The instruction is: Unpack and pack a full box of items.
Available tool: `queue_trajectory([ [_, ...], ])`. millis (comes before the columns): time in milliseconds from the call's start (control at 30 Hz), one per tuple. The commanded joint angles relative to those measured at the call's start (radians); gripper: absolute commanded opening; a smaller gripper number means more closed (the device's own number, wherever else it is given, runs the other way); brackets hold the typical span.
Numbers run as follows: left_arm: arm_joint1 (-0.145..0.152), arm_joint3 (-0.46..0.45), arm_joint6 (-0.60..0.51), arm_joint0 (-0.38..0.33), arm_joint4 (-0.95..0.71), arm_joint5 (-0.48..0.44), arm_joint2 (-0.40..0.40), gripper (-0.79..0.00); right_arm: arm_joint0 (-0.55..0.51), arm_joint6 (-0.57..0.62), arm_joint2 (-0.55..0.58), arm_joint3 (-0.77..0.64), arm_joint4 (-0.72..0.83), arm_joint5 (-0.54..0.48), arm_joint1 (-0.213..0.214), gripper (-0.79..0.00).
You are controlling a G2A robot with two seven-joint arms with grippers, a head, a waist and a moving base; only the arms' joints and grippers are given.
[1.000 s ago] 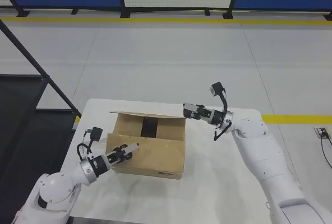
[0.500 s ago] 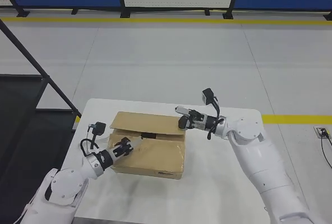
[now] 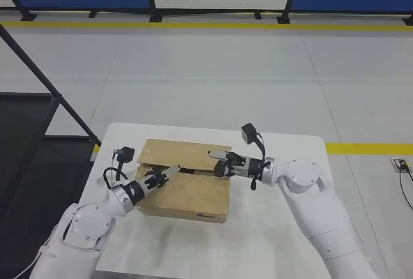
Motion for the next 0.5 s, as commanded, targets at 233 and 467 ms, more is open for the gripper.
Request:
queue_trajectory([
  [233, 0.000, 0.005, 0.050, 0.007, -0.033, -0.041, -0.045, 0.000, -0.029, -0.032, -0.016, 0.008, 0.007, 0.014, 0.003, 0.000],
  [467, 0.011, -0.020, 0.148, 0.113, -0.102, -0.031, -0.194, 0.000, -0.043, -0.089, -0.025, 0.016, 0.021, -0.024, 0.002, 0.000],
])
